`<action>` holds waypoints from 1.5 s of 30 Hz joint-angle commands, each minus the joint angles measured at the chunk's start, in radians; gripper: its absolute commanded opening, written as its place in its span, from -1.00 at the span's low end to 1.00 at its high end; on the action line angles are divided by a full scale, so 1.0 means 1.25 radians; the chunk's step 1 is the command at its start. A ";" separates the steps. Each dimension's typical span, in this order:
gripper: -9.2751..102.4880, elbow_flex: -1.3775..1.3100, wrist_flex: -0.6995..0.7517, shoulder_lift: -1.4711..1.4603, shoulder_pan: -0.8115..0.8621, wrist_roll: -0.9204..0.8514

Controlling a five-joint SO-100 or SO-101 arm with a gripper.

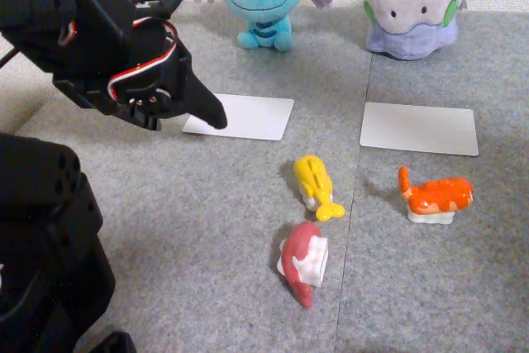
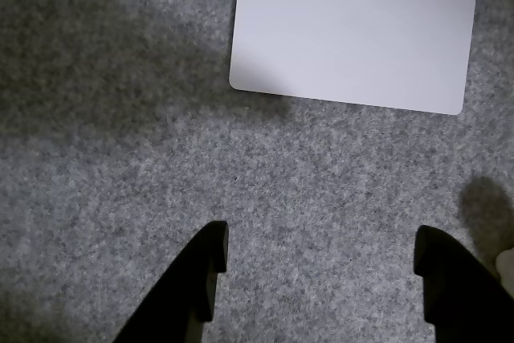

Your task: Wooper wants to eat egg sudhi, and Goomy wants to eat shrimp sushi

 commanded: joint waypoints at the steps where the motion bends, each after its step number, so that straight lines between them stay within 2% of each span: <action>1: -0.34 0.109 0.002 0.052 0.002 -0.006; 45: -0.33 0.107 -0.012 0.053 -0.005 -0.009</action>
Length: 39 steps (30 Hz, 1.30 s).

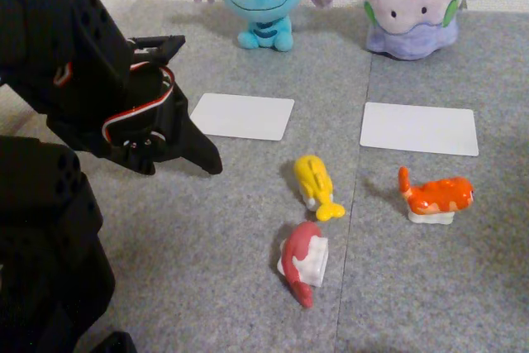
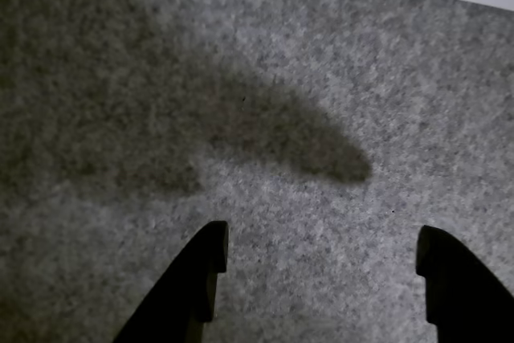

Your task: Wooper wants to eat egg sudhi, and Goomy wants to eat shrimp sushi

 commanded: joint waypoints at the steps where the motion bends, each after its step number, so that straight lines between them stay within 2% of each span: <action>1: -0.33 -0.011 -0.017 0.011 -0.001 -0.005; 6: -0.33 -0.079 0.052 0.009 -0.004 -0.075; 12: -0.33 -0.314 0.312 -0.005 0.029 -0.175; 17: -0.33 -0.535 0.480 -0.017 0.085 -0.233; 22: -0.33 -0.692 0.609 -0.137 0.163 -0.340; 27: -0.34 -0.804 0.655 -0.323 0.303 -0.471; 31: -0.34 -0.865 0.637 -0.466 0.395 -0.560; 39: -0.34 -0.935 0.609 -0.691 0.426 -0.594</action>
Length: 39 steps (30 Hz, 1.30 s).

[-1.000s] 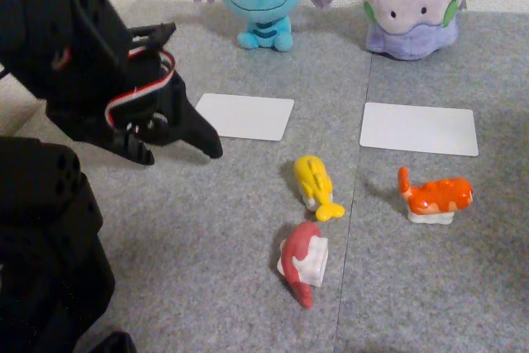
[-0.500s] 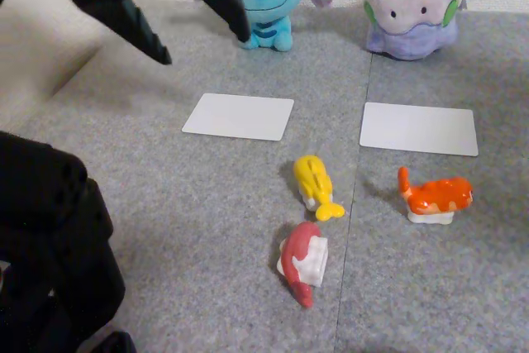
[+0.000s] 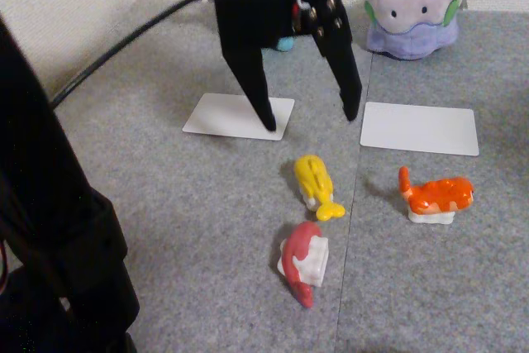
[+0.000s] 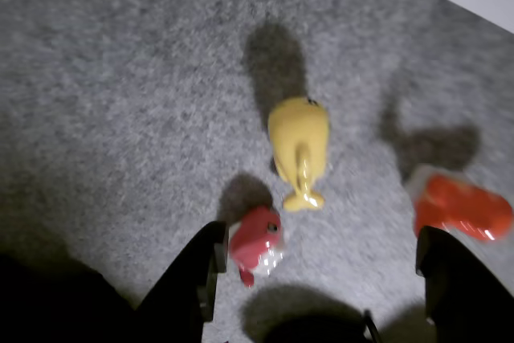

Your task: Wooper wants to eat egg sudhi, and Goomy wants to eat shrimp sushi

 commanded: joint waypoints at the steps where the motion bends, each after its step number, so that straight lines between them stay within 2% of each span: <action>1: -0.34 -0.034 -0.004 -0.038 0.001 -0.002; 8: -0.33 -0.032 -0.007 -0.110 0.002 -0.005; 18: -0.34 -0.026 -0.130 -0.218 0.017 -0.006; 25: -0.36 -0.026 -0.152 -0.269 0.016 -0.006; 31: -0.55 -0.026 -0.151 -0.270 0.018 -0.006; 39: -0.70 -0.026 -0.137 -0.270 0.020 -0.002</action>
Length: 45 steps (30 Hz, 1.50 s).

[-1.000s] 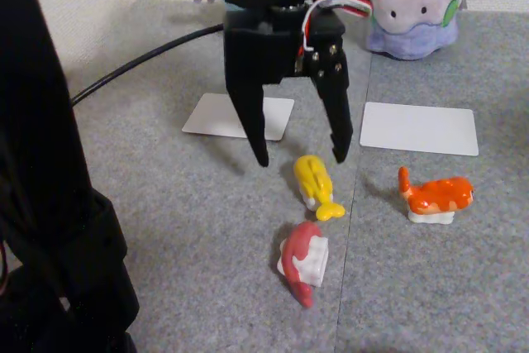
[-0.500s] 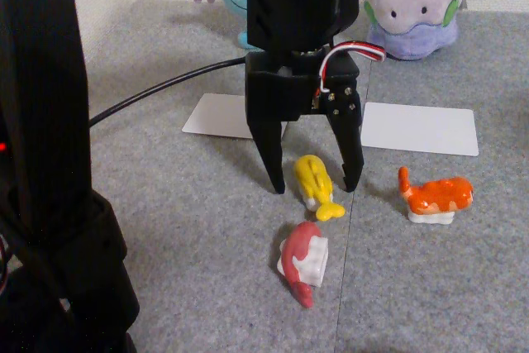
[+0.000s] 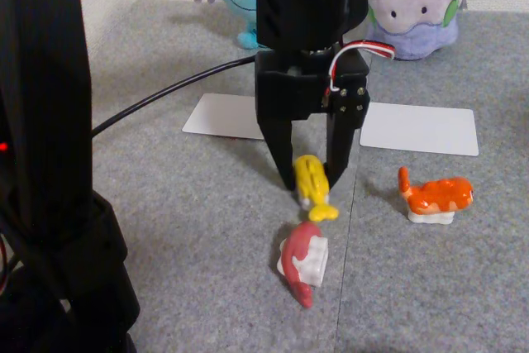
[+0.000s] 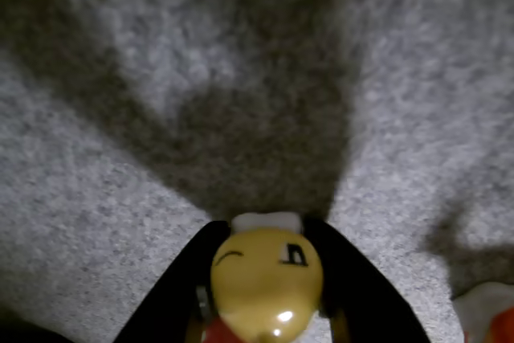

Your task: Wooper wants to eat egg sudhi, and Goomy wants to eat shrimp sushi

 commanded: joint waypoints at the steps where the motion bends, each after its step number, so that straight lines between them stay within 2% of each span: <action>1: -0.72 0.005 0.012 0.002 -0.004 0.001; 15: -0.77 -0.004 0.081 0.079 -0.021 0.082; 23: -0.77 -0.004 0.066 0.307 -0.107 0.189; 28: -0.77 -0.005 0.063 0.431 -0.228 0.286; 32: -0.77 -0.005 0.010 0.461 -0.313 0.378; 37: -0.76 -0.005 -0.055 0.450 -0.339 0.515; 45: -0.76 -0.006 -0.156 0.307 -0.342 0.569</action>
